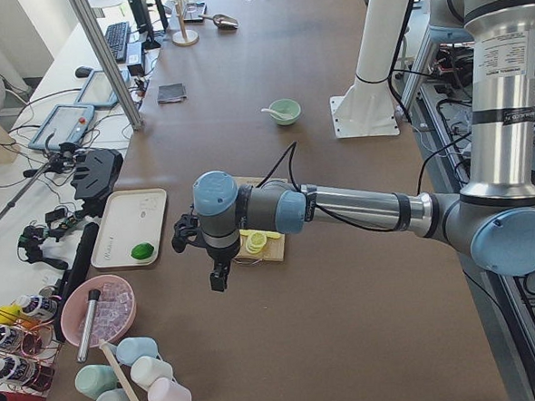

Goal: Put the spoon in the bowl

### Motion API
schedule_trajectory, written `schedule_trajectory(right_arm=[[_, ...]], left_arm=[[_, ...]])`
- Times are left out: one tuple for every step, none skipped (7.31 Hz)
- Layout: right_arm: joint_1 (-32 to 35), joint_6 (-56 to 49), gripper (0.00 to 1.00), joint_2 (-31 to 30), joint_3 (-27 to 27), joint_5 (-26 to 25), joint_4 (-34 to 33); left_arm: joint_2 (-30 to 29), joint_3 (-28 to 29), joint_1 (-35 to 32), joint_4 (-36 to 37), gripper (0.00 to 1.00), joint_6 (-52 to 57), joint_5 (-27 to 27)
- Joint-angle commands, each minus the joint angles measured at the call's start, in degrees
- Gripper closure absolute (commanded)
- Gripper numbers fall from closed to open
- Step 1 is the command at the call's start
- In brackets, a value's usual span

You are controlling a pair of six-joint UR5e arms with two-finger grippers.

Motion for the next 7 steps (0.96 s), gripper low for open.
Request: schedule_trajectory(right_arm=[[0.38, 0.02, 0.0, 0.92, 0.03, 0.04, -0.06], [0.47, -0.07, 0.0, 1.28, -0.06, -0.05, -0.5], [1.43, -0.16, 0.0, 1.28, 0.03, 0.13, -0.76], [1.61, -0.24, 0.0, 1.2, -0.32, 0.13, -0.94], [1.61, -0.33, 0.0, 1.02, -0.58, -0.05, -0.94], [1.44, -1.38, 0.0, 1.11, -0.41, -0.22, -2.85], [1.96, -6.17, 0.0, 1.72, -0.41, -0.92, -5.83]], left_arm=[[0.07, 0.16, -0.1, 0.02, 0.02, 0.0, 0.06], [0.15, 0.16, -0.1, 0.02, 0.02, 0.0, 0.06], [0.07, 0.24, -0.1, -0.06, 0.02, 0.0, 0.06], [-0.19, 0.77, -0.01, -0.07, 0.02, 0.0, 0.41], [-0.28, 0.77, -0.01, -0.07, 0.02, 0.0, 0.5], [-0.28, 0.86, -0.01, -0.07, 0.02, 0.0, 0.5], [-0.2, 0.86, -0.01, -0.07, 0.02, 0.0, 0.5]])
